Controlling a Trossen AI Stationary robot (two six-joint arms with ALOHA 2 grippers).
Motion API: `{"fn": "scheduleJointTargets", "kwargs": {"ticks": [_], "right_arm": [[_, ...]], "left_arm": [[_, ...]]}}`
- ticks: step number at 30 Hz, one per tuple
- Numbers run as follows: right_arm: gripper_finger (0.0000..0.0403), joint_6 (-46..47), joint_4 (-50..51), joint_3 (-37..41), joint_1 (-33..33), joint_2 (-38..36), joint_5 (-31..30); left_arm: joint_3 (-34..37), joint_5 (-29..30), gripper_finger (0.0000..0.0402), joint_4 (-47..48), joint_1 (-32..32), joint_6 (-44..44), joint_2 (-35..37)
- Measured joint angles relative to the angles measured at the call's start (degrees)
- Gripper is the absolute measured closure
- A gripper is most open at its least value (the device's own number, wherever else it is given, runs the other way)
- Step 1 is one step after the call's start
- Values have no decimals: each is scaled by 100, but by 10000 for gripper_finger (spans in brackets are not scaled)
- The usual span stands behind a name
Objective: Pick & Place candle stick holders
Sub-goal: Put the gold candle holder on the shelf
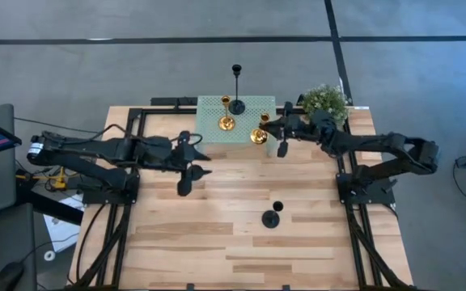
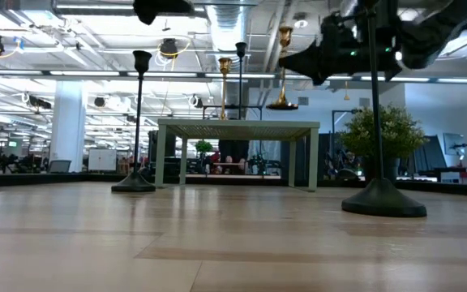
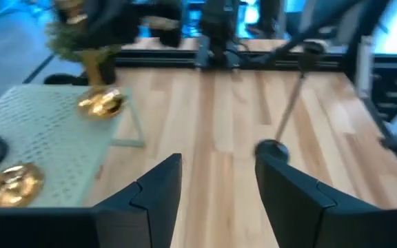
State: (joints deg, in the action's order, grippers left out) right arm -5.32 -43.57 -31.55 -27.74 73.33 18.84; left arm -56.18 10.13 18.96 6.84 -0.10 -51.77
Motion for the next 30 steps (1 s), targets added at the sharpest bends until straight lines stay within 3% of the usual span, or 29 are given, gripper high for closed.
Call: {"fn": "scheduleJointTargets", "kwargs": {"ticks": [6,12,30], "right_arm": [[403,91,-216,-427,-178,655,388],[403,116,-254,-807,-343,1064,384],[403,360,-234,-1489,-506,2020,384]], "left_arm": [[-2,-266,229,270,461,112,90],[-2,-262,239,305,704,112,154],[-2,-249,254,332,756,112,173]]}}
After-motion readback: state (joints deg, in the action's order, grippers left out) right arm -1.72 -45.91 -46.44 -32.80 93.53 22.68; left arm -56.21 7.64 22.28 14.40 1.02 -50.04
